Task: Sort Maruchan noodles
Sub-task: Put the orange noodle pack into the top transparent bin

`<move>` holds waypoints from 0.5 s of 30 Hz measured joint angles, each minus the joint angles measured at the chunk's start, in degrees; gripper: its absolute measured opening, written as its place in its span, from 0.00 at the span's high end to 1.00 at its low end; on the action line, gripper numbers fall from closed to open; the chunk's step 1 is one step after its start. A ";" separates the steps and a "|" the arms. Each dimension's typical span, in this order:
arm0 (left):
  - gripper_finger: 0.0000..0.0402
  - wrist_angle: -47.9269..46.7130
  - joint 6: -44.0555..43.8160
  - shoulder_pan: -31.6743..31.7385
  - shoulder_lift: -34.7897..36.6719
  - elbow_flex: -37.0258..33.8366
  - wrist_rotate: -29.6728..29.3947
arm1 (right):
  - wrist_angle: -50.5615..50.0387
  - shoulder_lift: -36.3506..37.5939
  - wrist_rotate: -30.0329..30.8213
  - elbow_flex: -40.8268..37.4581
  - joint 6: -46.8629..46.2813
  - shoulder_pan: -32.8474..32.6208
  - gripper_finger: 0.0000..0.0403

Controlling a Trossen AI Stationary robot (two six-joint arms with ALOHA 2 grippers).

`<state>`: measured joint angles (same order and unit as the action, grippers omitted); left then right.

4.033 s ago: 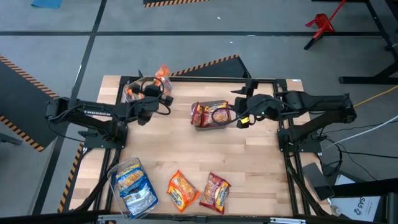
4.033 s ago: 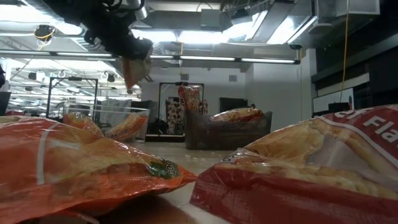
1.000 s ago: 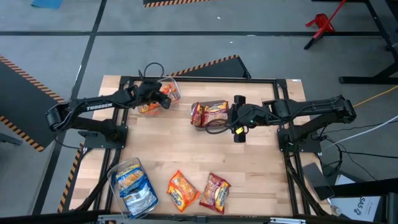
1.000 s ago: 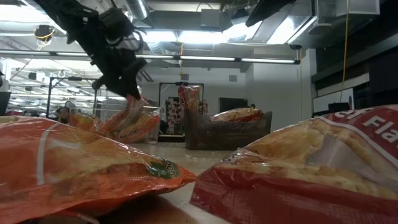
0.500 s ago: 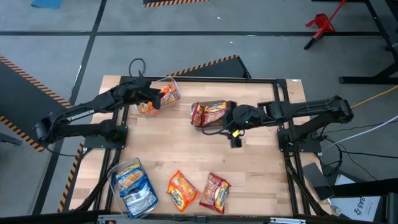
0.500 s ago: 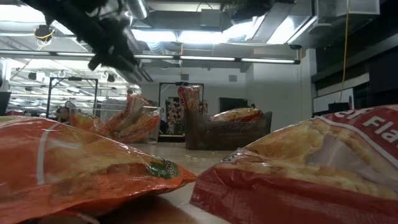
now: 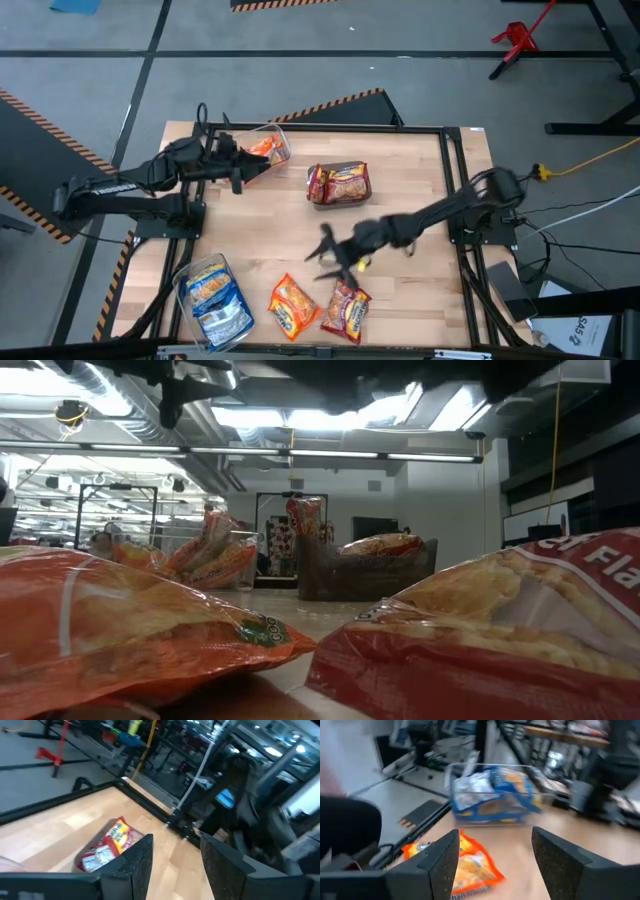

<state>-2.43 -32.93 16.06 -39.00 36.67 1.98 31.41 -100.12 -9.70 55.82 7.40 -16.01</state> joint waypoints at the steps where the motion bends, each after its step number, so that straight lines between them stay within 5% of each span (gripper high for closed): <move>1: 0.60 -0.11 0.00 -0.91 -0.02 0.00 -1.68 | 1.75 -2.81 -0.06 1.04 1.98 -0.76 0.42; 9: 0.60 0.10 -1.62 -6.06 -1.35 -0.09 -8.63 | 1.79 -23.46 -10.72 18.36 5.14 -2.78 0.42; 15: 0.60 -0.05 -3.13 -9.18 -2.32 -0.09 -9.06 | -14.07 -32.20 -13.71 35.48 6.33 -1.21 0.34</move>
<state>-2.48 -36.05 6.88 -41.32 36.58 -7.08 17.34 -132.33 -23.41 91.31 13.72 -17.22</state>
